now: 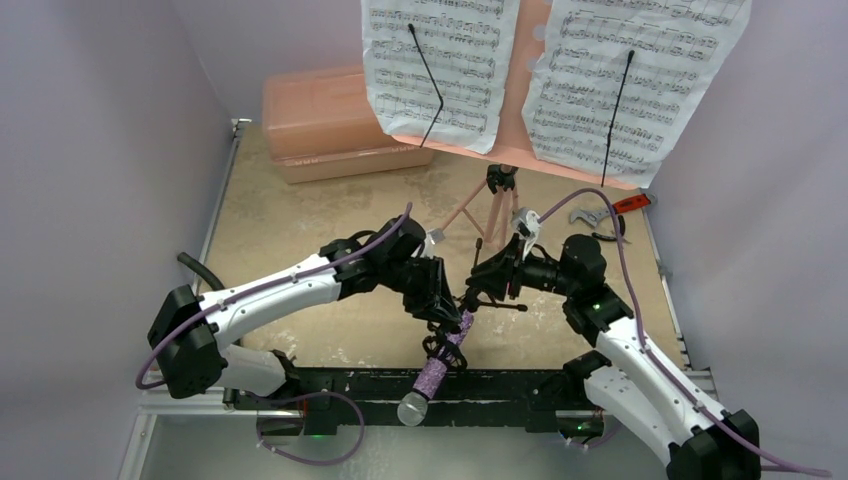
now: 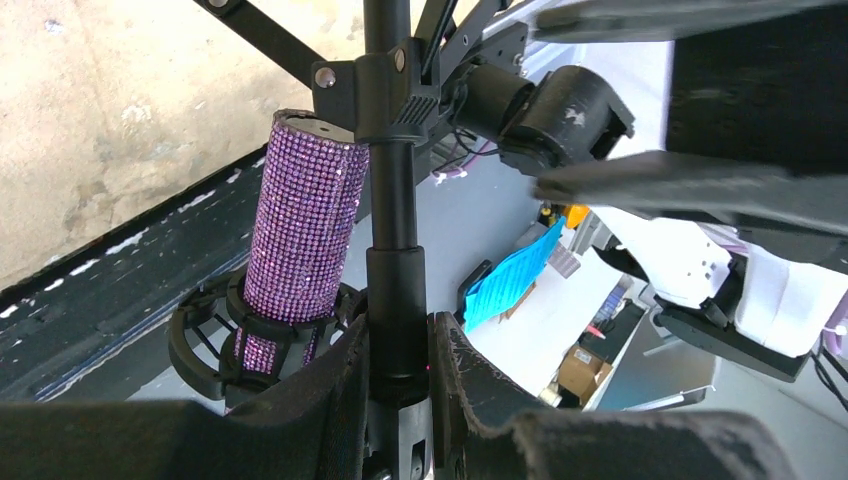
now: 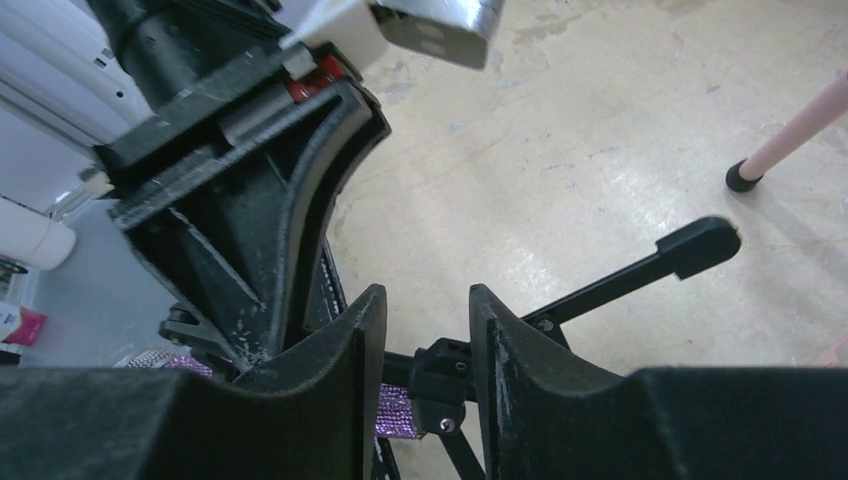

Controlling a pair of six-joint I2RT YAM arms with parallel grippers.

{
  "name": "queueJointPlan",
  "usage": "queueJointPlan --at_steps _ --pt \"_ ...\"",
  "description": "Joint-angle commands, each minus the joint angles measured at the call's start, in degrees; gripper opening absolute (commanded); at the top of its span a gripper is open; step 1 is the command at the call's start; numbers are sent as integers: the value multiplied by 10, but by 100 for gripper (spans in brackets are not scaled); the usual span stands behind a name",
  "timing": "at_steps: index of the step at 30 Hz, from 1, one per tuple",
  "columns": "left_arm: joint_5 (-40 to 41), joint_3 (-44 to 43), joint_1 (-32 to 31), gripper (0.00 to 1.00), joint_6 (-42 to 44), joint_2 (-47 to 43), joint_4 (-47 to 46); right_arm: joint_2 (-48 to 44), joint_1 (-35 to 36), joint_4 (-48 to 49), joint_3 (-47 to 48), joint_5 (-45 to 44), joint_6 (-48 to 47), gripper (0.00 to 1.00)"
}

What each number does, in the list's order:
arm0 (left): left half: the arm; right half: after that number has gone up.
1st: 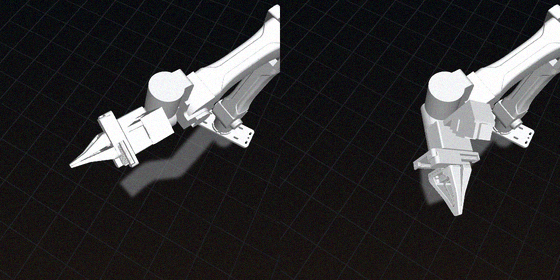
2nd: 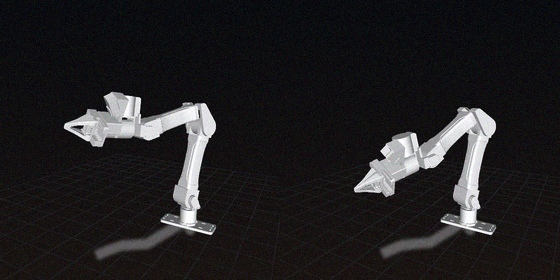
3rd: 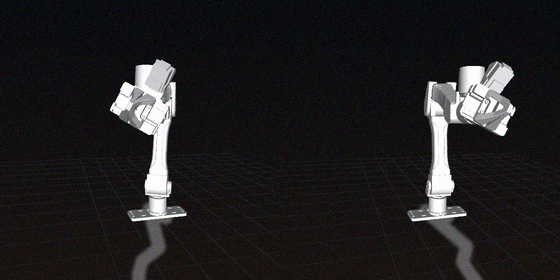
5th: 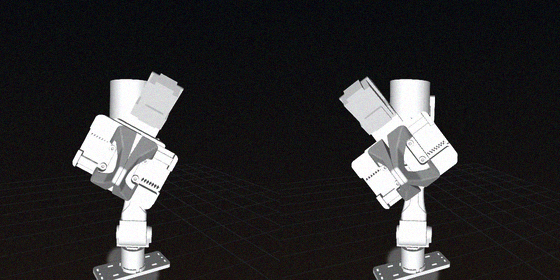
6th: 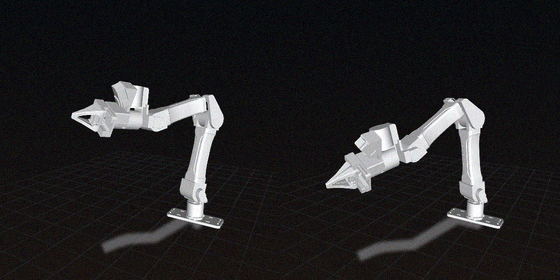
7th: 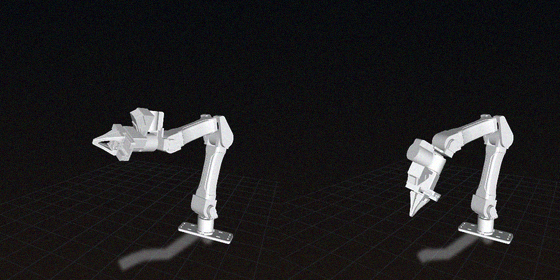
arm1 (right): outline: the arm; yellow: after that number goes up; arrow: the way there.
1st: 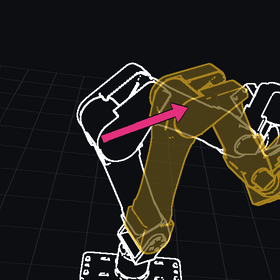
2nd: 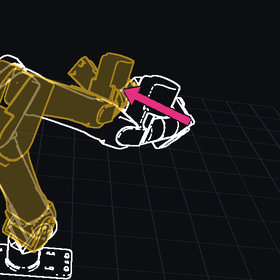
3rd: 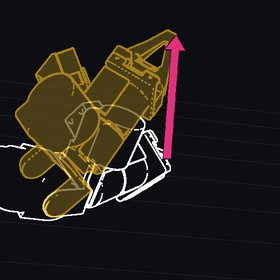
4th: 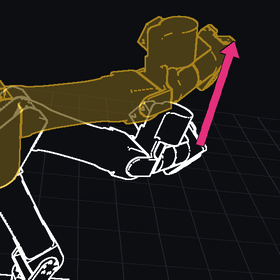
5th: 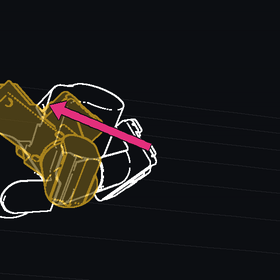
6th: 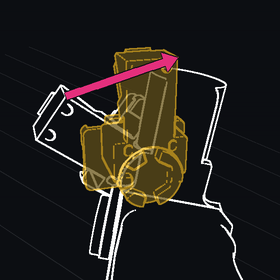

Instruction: Set up the instrument practice props

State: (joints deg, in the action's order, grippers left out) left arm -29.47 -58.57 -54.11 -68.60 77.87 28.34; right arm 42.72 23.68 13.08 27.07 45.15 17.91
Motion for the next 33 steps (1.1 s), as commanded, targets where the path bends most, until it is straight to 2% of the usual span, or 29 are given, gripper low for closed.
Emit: queueJointPlan --at_steps 1,24,33 --pt "-44 -59 11 0 -35 -14 -45 17 0 8 7 -7 -2 37" --pt "-65 -165 92 0 -39 -14 -17 79 0 -18 2 14 -33 29" --pt "-58 -156 101 0 -67 -19 -43 84 2 -38 -8 20 -56 27"
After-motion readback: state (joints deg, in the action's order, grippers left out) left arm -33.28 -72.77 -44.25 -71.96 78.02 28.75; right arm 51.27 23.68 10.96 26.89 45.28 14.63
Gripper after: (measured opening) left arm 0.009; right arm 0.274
